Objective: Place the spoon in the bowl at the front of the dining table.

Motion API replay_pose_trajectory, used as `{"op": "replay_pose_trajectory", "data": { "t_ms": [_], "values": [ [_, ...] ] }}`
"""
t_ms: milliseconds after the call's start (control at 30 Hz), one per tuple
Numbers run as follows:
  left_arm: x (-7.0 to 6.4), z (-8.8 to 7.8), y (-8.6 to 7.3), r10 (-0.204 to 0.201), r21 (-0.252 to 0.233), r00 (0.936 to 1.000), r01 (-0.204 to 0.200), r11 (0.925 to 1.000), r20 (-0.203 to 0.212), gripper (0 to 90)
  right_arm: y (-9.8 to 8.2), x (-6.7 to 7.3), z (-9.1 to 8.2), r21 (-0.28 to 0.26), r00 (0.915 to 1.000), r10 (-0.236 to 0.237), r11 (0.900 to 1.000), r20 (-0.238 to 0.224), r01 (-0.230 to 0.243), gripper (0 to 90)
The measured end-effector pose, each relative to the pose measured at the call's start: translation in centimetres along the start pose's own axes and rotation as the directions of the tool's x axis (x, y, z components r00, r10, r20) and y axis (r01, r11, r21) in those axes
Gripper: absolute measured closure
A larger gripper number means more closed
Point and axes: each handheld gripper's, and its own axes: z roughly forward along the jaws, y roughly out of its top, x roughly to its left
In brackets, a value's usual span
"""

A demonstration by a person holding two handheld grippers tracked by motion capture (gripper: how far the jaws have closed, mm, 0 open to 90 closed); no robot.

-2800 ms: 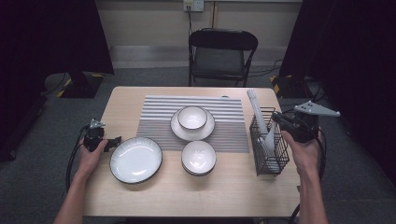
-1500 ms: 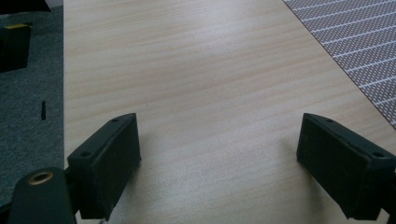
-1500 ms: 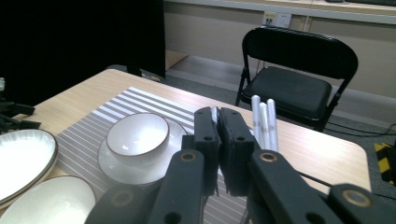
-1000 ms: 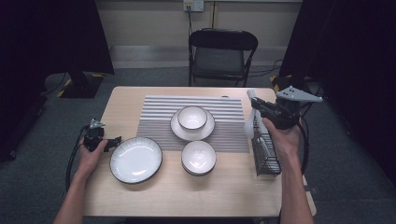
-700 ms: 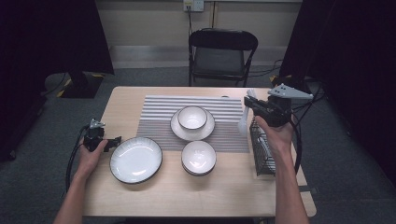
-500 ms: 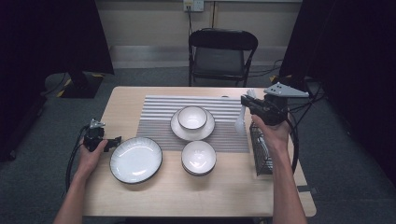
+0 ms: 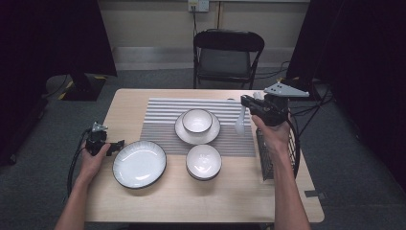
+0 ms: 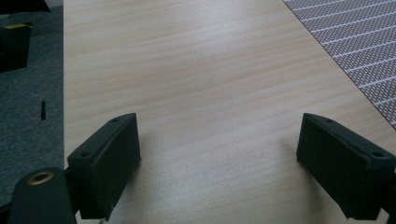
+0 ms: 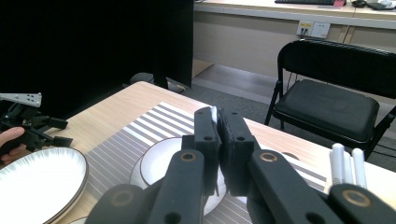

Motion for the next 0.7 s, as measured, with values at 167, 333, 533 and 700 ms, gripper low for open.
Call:
{"op": "replay_pose_trajectory", "data": {
  "t_ms": [167, 333, 533, 700],
  "values": [
    [0.0, 0.0, 0.0, 0.0, 0.0, 1.0, 0.0, 1.0, 0.0, 13.0, 0.1, 0.2, 0.6, -0.004, 1.0, 0.007, 1.0, -0.004, -0.007, 86.4],
    [0.0, 0.0, 0.0, 0.0, 0.0, 1.0, 0.0, 1.0, 0.0, 13.0, 0.2, 0.6, 1.3, 0.003, 0.9999, 0.001, 1.0, -0.014, -0.001, 86.4],
    [0.0, 0.0, 0.0, 0.001, 0.0, 1.0, -0.001, 1.0, -0.001, 13.0, 0.5, 1.0, 2.4, 0.0, 0.9995, 0.003, 1.0, -0.032, -0.003, 86.4],
    [0.0, 0.0, 0.0, 0.001, 0.0, 1.0, -0.001, 1.0, 0.0, 12.9, 0.8, 1.6, 3.3, -0.001, 0.9991, -0.007, 1.0, -0.043, 0.007, 86.4]
  ]
}}
